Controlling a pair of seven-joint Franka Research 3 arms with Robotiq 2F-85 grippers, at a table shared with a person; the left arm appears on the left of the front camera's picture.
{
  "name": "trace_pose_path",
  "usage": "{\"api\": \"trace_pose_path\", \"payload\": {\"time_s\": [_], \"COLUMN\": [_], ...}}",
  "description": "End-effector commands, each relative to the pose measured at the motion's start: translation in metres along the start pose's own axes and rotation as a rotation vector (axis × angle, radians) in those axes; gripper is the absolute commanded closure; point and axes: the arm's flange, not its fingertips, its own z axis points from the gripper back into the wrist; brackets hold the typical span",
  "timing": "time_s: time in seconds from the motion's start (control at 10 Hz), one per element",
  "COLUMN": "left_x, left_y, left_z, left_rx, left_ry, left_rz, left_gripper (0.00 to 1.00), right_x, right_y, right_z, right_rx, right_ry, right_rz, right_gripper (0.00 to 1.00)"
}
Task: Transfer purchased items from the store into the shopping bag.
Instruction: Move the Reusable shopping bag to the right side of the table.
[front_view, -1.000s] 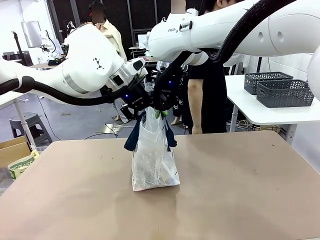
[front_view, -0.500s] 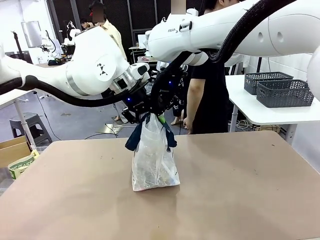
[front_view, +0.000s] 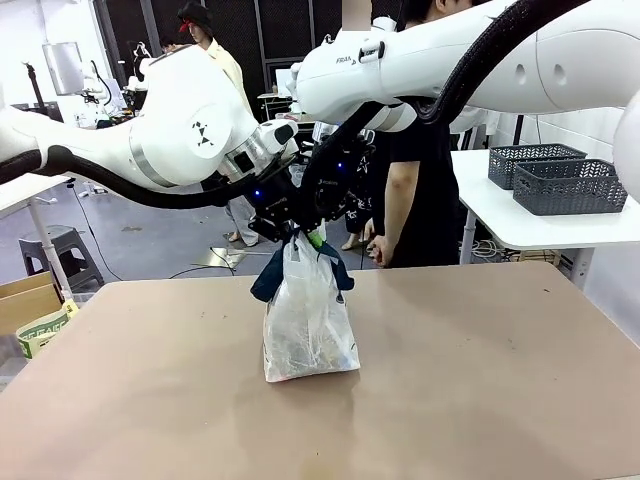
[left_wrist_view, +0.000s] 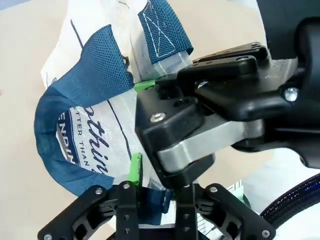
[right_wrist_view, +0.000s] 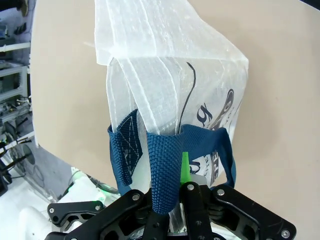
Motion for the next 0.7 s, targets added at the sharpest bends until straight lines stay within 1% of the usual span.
{"api": "trace_pose_path", "payload": {"time_s": [0.0, 0.4, 0.6], "left_x": [-0.002, -0.005, -0.006], "left_y": [0.006, 0.008, 0.009], "left_z": [0.005, 0.010, 0.015], "left_rx": [0.027, 0.035, 0.047], "left_ry": [-0.018, -0.020, -0.029], "left_rz": [0.021, 0.009, 0.004], "left_gripper": [1.00, 1.00, 1.00], "right_x": [0.001, 0.001, 0.000], "right_y": [-0.004, -0.006, -0.008], "right_z": [0.005, 0.008, 0.008], "right_rx": [0.034, 0.041, 0.050], "right_ry": [0.016, 0.011, 0.006], "right_rz": [0.013, 0.015, 0.050], "right_gripper": [1.00, 1.00, 1.00]}}
